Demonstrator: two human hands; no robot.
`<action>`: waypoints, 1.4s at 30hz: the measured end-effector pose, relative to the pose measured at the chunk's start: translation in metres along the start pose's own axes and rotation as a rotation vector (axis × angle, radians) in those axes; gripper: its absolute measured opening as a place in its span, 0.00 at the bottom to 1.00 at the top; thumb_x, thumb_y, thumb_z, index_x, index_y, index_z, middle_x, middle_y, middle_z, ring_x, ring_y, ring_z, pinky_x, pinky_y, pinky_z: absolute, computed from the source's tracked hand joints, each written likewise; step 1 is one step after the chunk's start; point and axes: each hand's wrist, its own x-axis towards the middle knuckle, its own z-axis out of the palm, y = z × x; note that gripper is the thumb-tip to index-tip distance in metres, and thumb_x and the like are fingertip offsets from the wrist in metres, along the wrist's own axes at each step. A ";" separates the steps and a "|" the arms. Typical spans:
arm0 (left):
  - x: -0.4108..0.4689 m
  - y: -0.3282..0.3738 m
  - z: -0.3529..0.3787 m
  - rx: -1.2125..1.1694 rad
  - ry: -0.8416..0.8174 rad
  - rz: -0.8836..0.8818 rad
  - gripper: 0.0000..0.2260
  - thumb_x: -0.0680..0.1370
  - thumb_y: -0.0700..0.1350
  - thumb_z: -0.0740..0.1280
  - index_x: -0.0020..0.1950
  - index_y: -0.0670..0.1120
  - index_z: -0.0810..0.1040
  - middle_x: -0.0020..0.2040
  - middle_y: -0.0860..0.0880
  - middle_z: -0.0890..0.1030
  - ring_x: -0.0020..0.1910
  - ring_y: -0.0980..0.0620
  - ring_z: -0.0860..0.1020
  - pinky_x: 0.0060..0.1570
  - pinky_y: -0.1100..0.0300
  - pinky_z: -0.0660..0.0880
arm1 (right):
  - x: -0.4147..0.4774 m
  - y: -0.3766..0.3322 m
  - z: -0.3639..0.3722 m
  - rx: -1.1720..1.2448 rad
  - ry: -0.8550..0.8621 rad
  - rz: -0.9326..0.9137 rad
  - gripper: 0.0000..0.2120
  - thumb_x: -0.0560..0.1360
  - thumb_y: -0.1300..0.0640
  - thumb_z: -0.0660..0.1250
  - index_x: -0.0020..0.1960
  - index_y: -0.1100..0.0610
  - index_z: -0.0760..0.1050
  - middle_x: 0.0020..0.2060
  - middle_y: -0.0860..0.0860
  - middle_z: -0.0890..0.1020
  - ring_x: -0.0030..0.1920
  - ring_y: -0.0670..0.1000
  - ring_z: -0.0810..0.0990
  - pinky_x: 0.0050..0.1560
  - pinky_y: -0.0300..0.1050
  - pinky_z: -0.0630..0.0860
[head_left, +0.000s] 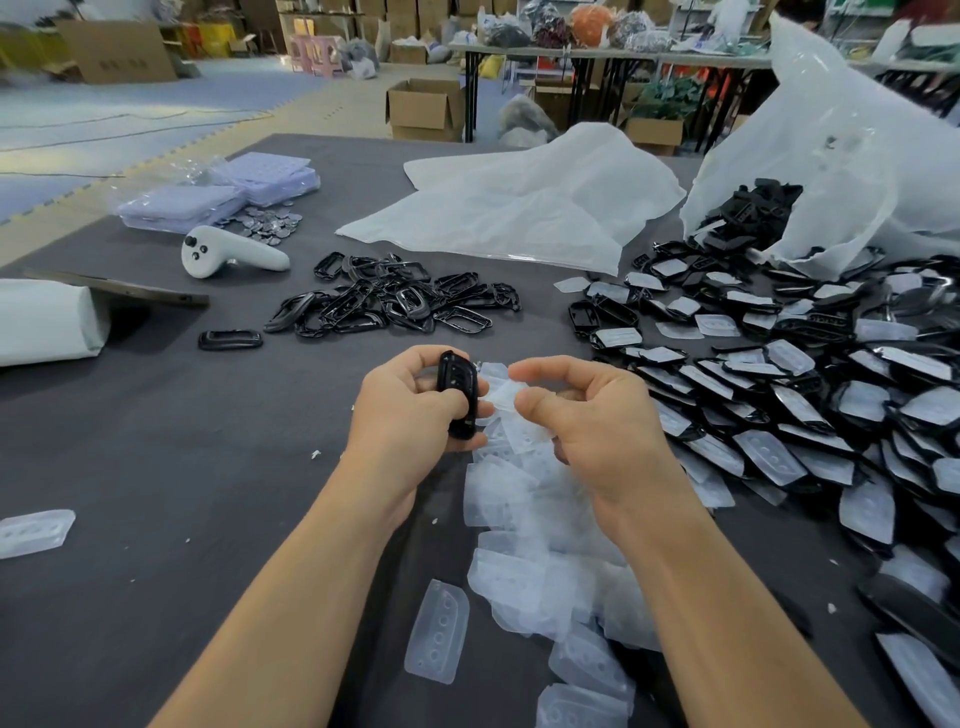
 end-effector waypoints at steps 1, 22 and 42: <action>0.000 0.000 0.000 0.002 -0.002 -0.001 0.17 0.77 0.25 0.63 0.52 0.45 0.82 0.42 0.45 0.87 0.40 0.48 0.87 0.34 0.54 0.83 | 0.000 -0.001 0.000 0.012 -0.010 0.014 0.08 0.75 0.65 0.73 0.44 0.54 0.87 0.24 0.45 0.69 0.22 0.42 0.64 0.26 0.32 0.63; -0.007 0.013 -0.004 -0.238 -0.285 -0.058 0.18 0.72 0.28 0.64 0.53 0.45 0.85 0.41 0.44 0.85 0.38 0.47 0.85 0.32 0.58 0.81 | 0.000 0.003 -0.002 -0.092 0.275 -0.117 0.05 0.72 0.54 0.76 0.38 0.47 0.85 0.23 0.45 0.77 0.25 0.45 0.71 0.29 0.38 0.71; -0.011 0.012 -0.004 -0.120 -0.443 -0.078 0.18 0.66 0.31 0.63 0.46 0.46 0.87 0.37 0.42 0.82 0.34 0.49 0.83 0.31 0.57 0.81 | -0.001 -0.004 -0.009 0.046 -0.272 0.018 0.07 0.75 0.63 0.73 0.52 0.55 0.85 0.37 0.52 0.82 0.36 0.47 0.74 0.39 0.39 0.72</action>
